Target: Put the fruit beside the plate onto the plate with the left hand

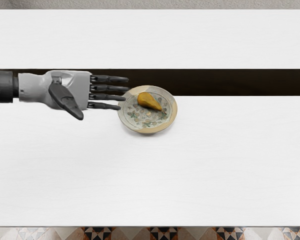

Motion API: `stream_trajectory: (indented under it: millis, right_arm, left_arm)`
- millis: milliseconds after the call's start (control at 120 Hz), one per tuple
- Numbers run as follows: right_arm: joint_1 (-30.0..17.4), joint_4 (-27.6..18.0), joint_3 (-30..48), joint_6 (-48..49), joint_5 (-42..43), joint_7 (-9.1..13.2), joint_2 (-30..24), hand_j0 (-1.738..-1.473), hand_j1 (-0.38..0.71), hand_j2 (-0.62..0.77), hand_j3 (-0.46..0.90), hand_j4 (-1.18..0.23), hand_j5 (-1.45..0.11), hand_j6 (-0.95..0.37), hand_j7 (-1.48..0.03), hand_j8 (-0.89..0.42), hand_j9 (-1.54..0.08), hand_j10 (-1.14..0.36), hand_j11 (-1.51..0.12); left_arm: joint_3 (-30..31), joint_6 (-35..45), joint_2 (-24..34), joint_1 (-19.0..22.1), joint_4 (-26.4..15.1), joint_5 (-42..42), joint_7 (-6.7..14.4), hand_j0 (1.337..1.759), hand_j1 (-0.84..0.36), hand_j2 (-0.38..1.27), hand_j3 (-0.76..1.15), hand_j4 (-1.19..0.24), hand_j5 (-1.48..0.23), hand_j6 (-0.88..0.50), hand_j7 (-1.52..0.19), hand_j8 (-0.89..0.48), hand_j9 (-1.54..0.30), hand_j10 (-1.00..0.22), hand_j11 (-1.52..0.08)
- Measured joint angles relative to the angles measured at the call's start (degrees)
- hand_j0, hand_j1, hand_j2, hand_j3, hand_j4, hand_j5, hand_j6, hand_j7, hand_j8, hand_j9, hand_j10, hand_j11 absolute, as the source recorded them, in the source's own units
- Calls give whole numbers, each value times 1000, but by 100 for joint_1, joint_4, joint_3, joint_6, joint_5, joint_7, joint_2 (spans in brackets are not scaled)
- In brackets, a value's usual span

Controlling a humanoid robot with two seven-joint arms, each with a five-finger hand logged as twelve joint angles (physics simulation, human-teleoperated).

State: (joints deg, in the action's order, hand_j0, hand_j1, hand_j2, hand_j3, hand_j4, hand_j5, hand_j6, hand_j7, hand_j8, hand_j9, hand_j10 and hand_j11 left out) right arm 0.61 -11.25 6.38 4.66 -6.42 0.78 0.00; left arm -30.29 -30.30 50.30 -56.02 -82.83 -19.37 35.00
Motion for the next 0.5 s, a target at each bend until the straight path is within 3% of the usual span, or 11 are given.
stream_trajectory:
  millis: [133, 500]
  right_arm:
    - [0, 0, -2, 0, 0, -2, 0, -1658, -310, -7, 0, -33, -43, -33, -43, -33, -43, -33, -43]
    - [0, -19, -5, 0, 6, -7, 0, -1658, -310, -7, 0, -33, -43, -33, -43, -33, -43, -33, -43]
  left_arm:
    - [-31, -337, 583, 144, 237, -4, 0, 1658, 348, 0, 0, 1, 0, 2, 0, 2, 0, 1, 0]
    - [-28, -472, 1068, 392, 458, 16, 0, 1658, 349, -1, 0, 3, 0, 3, 0, 3, 0, 2, 0]
